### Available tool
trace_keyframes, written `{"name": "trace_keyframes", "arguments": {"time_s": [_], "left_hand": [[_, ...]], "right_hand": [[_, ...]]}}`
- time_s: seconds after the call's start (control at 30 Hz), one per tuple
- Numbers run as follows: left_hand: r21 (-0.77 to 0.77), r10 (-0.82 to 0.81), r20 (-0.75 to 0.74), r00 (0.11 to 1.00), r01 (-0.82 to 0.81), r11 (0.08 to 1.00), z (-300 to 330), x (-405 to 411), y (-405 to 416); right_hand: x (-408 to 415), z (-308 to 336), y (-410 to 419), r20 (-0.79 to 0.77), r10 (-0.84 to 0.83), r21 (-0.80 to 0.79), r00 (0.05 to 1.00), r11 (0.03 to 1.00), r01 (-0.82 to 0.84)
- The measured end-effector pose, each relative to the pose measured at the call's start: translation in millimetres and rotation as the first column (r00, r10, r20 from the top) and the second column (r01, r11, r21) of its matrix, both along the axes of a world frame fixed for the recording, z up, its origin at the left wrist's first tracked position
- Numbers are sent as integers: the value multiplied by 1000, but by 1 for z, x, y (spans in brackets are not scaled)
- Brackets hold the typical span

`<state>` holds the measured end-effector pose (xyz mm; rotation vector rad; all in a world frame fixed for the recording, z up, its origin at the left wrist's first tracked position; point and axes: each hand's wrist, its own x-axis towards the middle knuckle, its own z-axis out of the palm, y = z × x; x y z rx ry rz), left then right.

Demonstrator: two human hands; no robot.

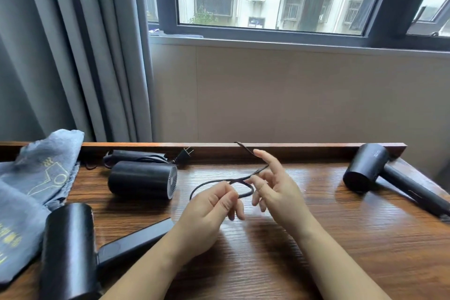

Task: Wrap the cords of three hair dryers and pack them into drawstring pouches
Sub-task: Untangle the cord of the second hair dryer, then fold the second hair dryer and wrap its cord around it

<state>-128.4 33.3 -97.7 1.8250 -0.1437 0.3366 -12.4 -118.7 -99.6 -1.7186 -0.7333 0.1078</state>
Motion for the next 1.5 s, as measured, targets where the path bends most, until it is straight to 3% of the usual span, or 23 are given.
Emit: {"name": "trace_keyframes", "arguments": {"time_s": [0.07, 0.17, 0.3, 0.33, 0.4, 0.5, 0.57, 0.63, 0.7, 0.77, 0.83, 0.93, 1.0, 1.13, 1.23, 1.33, 1.4, 1.5], "left_hand": [[119, -31, -19, 999, 33, 992, -2, -1, -2], [254, -70, -22, 997, 73, 965, -5, -1, -6], [348, -99, -38, 994, 106, 931, -5, -2, -6], [370, -105, -44, 994, 114, 922, -5, -2, -7], [395, -105, -65, 992, 122, 910, -4, -2, -8], [432, -69, -86, 994, 100, 896, -6, -1, -7], [509, -39, -102, 994, 86, 857, -8, -1, -6], [600, -25, -107, 994, 85, 795, -10, -2, -5], [654, -4, -125, 992, 85, 752, -9, -3, -8], [704, 51, -131, 990, 57, 708, -7, -4, -11], [733, 136, -128, 982, 2, 680, -5, -3, -16], [764, 282, -125, 951, -90, 639, 1, -4, -24], [775, 310, -103, 945, -119, 620, 2, -7, -28], [771, 193, -99, 976, -48, 635, -4, -22, -44], [769, 148, -89, 985, -27, 638, -7, -36, -49], [788, 223, -66, 972, -86, 610, 0, -54, -37], [793, 269, -57, 961, -120, 598, 7, -67, -21], [801, 325, -35, 945, -168, 575, 14, -81, 9]], "right_hand": [[2, 1, -4, 175, -57, 34, 983, 998, 51], [6, -1, -9, 468, -27, -113, 884, 989, 91], [19, -9, -11, 466, 157, -384, 871, 923, 39], [21, -8, -12, 488, 143, -383, 861, 922, 63], [23, -4, -16, 495, -3, -226, 869, 965, 132], [23, 6, -25, 209, -335, 93, 919, 942, 322], [30, 6, -30, 75, -516, 121, 853, 854, 506], [42, 6, -37, -191, -579, 207, 793, 766, 609], [54, 9, -44, -562, -466, 315, 683, 643, 698], [60, 11, -52, -781, -300, 340, 547, 530, 777], [63, 11, -57, -868, -122, 405, 482, 390, 827], [67, 9, -65, -863, 68, 501, 500, 226, 835], [67, 8, -62, -842, 61, 529, 535, 282, 800], [55, 1, -39, -748, -179, 358, 639, 702, 616], [40, -4, -26, -650, -191, 214, 735, 883, 418], [25, -2, -25, -453, -264, 34, 851, 949, 313], [12, 6, -23, -301, -293, 11, 907, 950, 311], [-12, 21, -10, -263, -75, 101, 962, 989, 105]]}}
